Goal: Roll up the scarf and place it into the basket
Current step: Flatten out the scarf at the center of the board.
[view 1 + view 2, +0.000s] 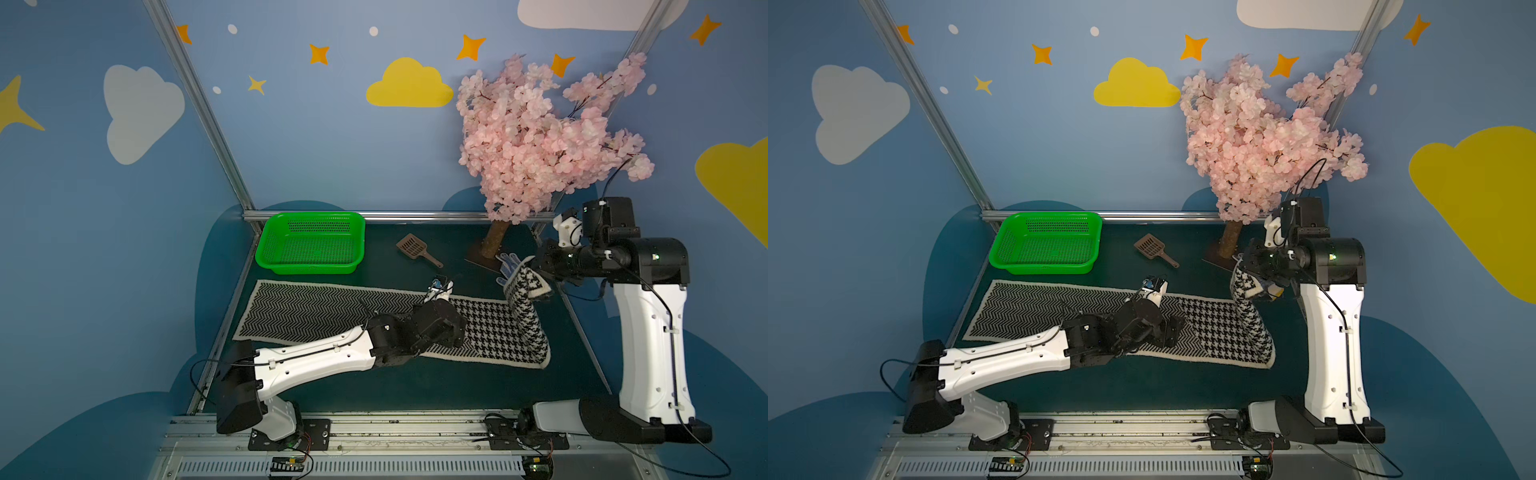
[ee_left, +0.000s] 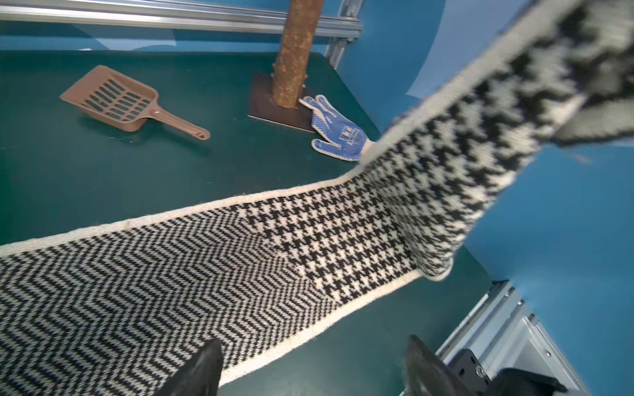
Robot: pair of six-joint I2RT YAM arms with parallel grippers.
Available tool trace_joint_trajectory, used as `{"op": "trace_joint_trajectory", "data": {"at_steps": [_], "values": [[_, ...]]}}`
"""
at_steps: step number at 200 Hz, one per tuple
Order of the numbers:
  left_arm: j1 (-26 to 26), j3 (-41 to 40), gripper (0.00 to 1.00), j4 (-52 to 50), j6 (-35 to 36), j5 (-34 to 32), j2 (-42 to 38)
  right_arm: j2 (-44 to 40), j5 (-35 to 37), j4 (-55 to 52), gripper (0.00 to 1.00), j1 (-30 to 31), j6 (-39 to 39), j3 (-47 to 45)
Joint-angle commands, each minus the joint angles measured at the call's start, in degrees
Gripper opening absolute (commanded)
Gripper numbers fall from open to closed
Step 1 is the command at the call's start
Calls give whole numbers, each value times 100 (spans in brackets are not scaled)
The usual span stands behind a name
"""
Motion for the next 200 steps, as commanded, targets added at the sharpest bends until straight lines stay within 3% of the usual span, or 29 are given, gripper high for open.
{"op": "trace_joint_trajectory", "data": {"at_steps": [1,50,76,139,200], "values": [[-351,358,83,233,145,-535,291,16,-126,254,0,164,499,-53],[-1118,986,84,1057,457,-1860,1200,-453,-795,1296,0,303,1541,-1023],[-1290,1385,84,1438,622,-2075,1611,-501,-1241,1673,0,303,1842,-1264],[-1293,1953,84,2049,775,-2368,2446,-596,-1674,2011,0,303,2145,-1373],[-855,2296,83,2380,757,-2448,2985,-899,-1931,2145,0,294,2232,-1554]]}}
